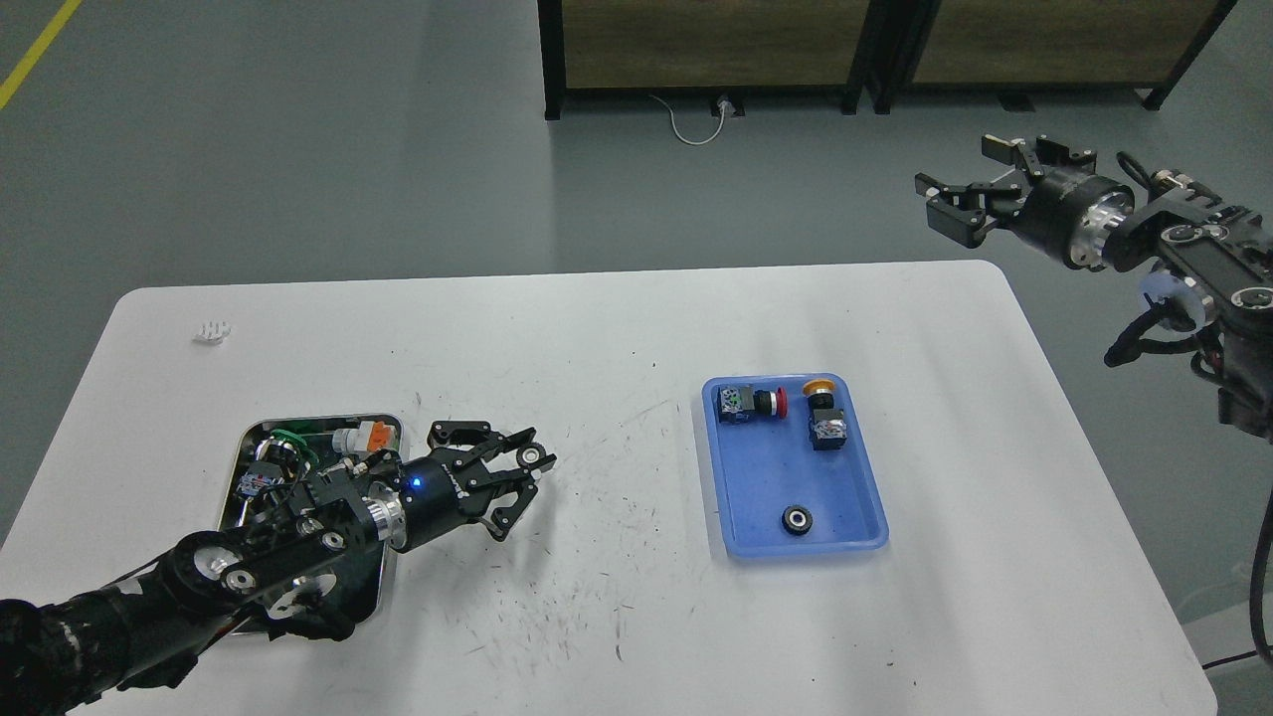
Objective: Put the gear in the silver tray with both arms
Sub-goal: 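Carry the gear with the left gripper into the silver tray and release, then move the right gripper back over the blue tray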
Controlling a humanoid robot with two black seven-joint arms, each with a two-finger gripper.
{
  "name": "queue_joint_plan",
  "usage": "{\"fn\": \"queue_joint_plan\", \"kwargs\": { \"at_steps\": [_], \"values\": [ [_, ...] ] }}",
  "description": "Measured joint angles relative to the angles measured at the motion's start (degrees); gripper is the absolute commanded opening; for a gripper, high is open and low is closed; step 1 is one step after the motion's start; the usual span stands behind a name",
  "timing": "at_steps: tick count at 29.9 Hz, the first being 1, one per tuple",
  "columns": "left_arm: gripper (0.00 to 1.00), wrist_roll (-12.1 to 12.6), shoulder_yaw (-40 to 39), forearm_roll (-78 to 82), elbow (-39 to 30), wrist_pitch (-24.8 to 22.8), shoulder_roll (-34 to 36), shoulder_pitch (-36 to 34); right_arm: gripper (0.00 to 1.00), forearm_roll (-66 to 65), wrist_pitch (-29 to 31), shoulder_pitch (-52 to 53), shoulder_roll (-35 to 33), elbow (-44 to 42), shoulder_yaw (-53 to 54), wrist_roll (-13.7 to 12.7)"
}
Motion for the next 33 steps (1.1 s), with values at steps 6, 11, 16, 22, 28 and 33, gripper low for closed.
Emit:
{"fn": "queue_joint_plan", "kwargs": {
  "at_steps": [6,11,16,22,28,33],
  "values": [
    [0.31,0.08,-0.06,-3.13,-5.71,-1.26,9.92,0.01,0.86,0.0,0.0,-0.47,0.24,-0.58,-0.06,0.09],
    [0.31,0.08,-0.01,-3.47,-11.53,-1.38,16.87,0.68,0.86,-0.02,0.0,-0.59,1.09,-1.1,-0.22,0.09],
    [0.31,0.08,0.58,-3.49,-15.53,-1.4,20.73,1.73,0.86,-0.15,0.0,-0.6,2.62,-2.35,-0.34,0.09],
    [0.32,-0.49,0.99,-3.42,-16.46,-1.35,22.15,3.98,0.86,-0.25,0.0,-0.67,3.77,-3.06,-0.76,0.09],
    [0.32,-0.89,0.99,-3.31,-16.36,-1.34,23.41,5.86,0.86,-0.36,-0.06,-0.35,5.41,-3.42,-3.33,0.09],
    [0.32,-1.03,0.99,-3.31,-16.33,-1.33,24.45,7.13,0.86,-2.25,-0.1,-0.17,7.87,-2.48,-7.01,0.09]
  ]
}}
